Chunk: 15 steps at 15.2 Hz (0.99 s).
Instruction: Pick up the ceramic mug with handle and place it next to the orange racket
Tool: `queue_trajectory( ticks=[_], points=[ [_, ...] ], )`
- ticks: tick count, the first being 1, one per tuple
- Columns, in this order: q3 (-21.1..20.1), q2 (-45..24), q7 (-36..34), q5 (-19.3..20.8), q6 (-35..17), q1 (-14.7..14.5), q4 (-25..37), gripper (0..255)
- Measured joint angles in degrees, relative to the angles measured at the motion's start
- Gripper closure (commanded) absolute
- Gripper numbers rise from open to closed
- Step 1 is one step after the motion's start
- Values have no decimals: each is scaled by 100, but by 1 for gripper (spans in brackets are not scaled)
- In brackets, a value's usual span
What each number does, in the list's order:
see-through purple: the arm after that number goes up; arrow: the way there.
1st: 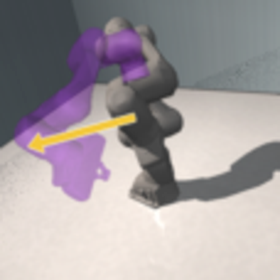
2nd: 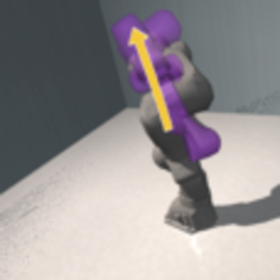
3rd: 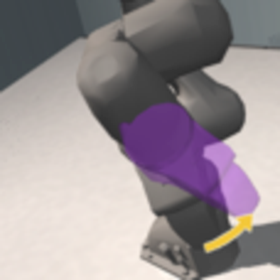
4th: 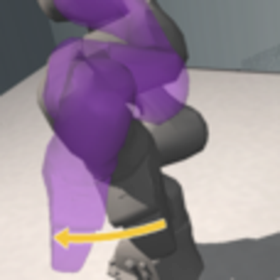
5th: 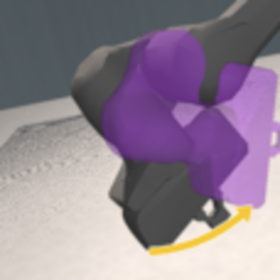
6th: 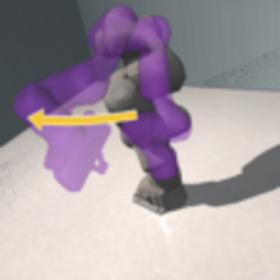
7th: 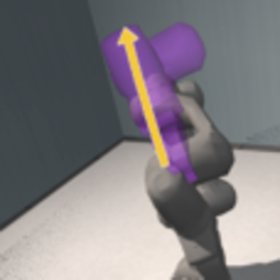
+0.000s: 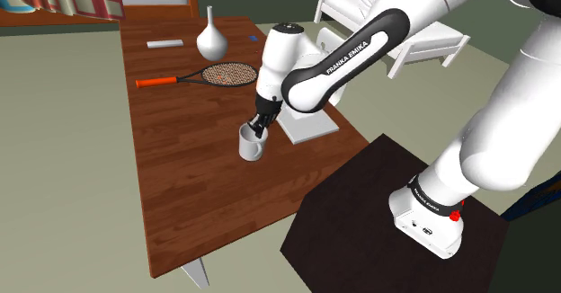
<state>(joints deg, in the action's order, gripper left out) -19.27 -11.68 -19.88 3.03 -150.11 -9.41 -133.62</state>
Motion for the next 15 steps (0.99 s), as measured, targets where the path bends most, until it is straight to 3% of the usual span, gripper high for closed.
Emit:
queue_trajectory(
  ticks=[4,11,15],
  points=[
    [-30,179,131,-125,254,63,83,255],
    [262,-610,679,33,737,384,1308,255],
    [408,-1248,943,134,1156,499,2338,255]
  ],
)
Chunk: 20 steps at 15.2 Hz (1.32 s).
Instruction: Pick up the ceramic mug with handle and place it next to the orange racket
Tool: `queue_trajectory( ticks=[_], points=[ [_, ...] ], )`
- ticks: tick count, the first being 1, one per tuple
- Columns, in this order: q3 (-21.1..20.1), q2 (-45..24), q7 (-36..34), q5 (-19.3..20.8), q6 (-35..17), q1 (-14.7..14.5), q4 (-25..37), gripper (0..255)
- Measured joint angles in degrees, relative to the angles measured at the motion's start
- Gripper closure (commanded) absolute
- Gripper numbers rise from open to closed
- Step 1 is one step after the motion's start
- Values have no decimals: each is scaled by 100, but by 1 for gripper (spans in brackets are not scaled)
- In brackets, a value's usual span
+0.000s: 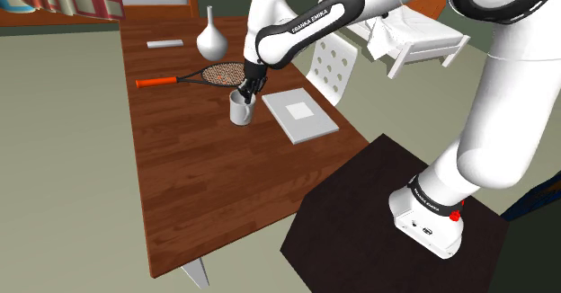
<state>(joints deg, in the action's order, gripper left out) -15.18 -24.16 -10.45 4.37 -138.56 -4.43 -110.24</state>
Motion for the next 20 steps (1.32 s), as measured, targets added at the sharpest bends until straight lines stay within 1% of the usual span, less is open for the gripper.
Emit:
queue_trajectory(
  ticks=[6,10,11,13,20],
  points=[
    [163,-910,404,74,618,164,1503,255],
    [262,-1724,677,115,1214,226,2901,255],
    [275,-1844,701,124,1260,223,3065,255],
    [290,-1966,719,137,1225,221,3149,255],
    [329,-2248,721,179,872,205,3074,255]
  ],
)
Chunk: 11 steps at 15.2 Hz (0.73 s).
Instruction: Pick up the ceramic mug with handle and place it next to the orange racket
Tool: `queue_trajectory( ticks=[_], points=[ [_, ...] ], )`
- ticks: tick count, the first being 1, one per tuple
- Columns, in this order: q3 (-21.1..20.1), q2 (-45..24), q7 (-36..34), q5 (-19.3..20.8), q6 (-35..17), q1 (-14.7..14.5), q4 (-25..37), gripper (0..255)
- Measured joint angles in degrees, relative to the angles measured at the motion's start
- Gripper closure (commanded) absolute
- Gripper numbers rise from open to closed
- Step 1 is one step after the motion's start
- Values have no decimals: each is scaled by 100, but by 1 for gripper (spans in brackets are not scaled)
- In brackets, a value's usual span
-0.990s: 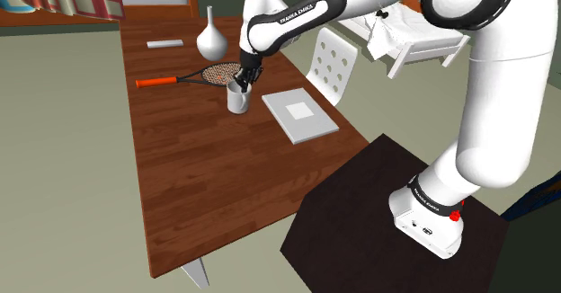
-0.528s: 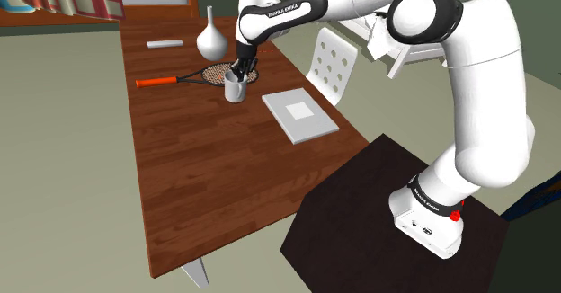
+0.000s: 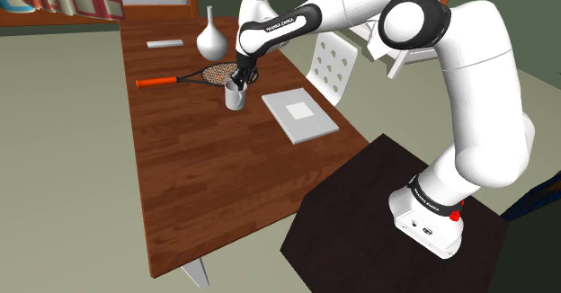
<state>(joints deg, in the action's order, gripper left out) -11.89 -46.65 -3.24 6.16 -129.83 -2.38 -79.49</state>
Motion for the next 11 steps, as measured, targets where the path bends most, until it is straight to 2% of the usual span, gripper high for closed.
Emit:
queue_trajectory(
  ticks=[11],
  points=[
    [72,-569,0,66,-460,-51,110,255]
  ],
)
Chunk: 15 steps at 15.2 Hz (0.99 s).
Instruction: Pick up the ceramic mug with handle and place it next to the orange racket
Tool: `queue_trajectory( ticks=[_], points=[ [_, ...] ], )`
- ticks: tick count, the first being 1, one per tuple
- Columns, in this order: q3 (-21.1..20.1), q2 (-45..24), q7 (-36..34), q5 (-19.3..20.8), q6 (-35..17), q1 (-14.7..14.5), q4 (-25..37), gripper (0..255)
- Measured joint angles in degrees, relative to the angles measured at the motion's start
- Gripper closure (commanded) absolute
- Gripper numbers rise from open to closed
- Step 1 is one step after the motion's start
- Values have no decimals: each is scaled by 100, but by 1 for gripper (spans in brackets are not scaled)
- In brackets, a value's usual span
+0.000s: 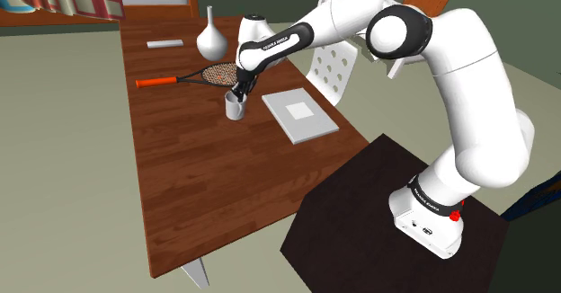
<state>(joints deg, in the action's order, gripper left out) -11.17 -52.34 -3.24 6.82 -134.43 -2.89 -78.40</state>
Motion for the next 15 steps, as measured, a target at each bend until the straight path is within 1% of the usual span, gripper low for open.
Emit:
queue_trajectory(
  ticks=[7,10,15],
  points=[
    [45,-375,-4,37,-266,-40,110,255],
    [67,-610,4,51,-337,-64,275,255],
    [73,-654,8,55,-375,-64,282,255]
  ],
)
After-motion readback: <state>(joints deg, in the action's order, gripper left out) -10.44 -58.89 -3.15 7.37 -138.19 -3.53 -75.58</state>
